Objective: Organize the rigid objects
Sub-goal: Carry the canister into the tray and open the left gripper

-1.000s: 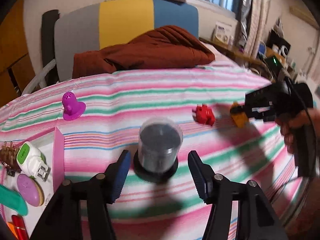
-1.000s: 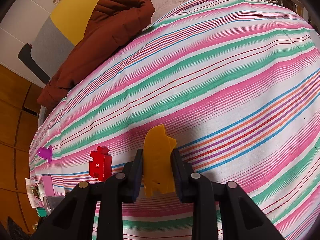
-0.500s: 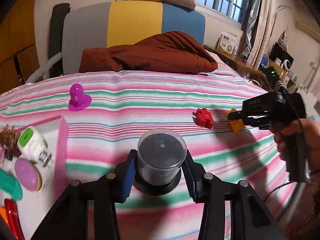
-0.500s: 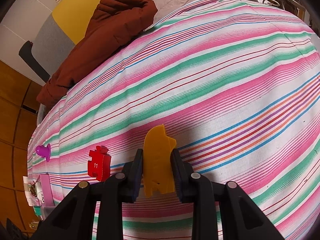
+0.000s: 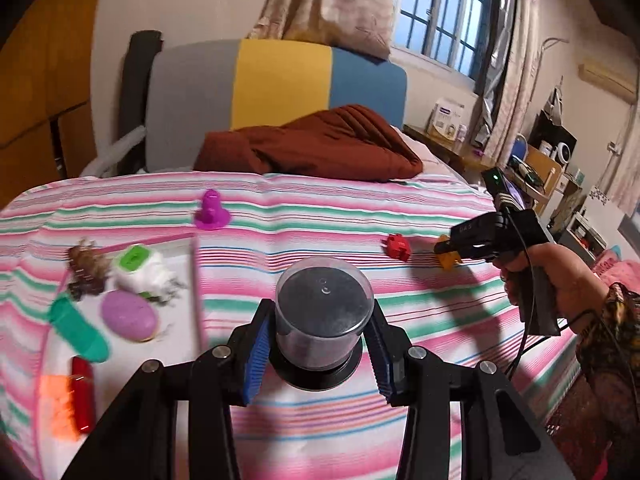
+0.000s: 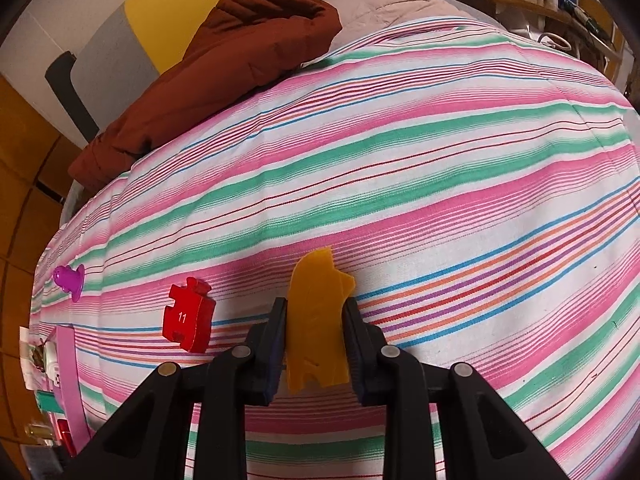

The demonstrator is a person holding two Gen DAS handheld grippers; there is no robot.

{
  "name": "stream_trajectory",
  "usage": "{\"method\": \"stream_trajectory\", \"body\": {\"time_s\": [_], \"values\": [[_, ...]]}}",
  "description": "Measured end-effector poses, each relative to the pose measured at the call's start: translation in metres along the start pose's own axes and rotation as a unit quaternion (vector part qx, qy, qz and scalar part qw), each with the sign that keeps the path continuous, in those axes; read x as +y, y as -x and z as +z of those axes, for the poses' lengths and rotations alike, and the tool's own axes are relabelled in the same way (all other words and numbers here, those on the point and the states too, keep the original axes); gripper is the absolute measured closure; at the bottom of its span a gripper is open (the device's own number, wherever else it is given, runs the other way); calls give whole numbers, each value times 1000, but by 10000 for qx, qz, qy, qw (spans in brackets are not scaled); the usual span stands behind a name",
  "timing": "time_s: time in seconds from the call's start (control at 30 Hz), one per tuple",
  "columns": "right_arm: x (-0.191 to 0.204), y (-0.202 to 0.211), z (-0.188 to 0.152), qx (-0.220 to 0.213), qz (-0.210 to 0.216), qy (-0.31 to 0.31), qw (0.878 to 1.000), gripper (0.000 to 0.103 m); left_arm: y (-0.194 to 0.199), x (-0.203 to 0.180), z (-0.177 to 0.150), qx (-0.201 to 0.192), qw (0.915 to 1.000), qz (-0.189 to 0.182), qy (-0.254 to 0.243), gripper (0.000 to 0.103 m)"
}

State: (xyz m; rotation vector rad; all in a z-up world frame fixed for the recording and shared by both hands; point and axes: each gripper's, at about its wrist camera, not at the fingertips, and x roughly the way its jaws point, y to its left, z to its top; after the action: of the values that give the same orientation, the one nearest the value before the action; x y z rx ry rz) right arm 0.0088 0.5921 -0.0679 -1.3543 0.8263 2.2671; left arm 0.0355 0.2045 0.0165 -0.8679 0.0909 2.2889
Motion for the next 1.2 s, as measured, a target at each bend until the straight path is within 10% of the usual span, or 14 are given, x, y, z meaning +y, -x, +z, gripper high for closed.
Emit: {"method": "stream_trajectory", "body": {"time_s": [0.83,1.2], "values": [[27,17,-28,-231,404,116,9988,77,-2,117,-35,514,9867,1457,508,58],[32,19,-29,-242,523,142,9982,77,42,105,-57,-333,9835,1587,805,0]]}}
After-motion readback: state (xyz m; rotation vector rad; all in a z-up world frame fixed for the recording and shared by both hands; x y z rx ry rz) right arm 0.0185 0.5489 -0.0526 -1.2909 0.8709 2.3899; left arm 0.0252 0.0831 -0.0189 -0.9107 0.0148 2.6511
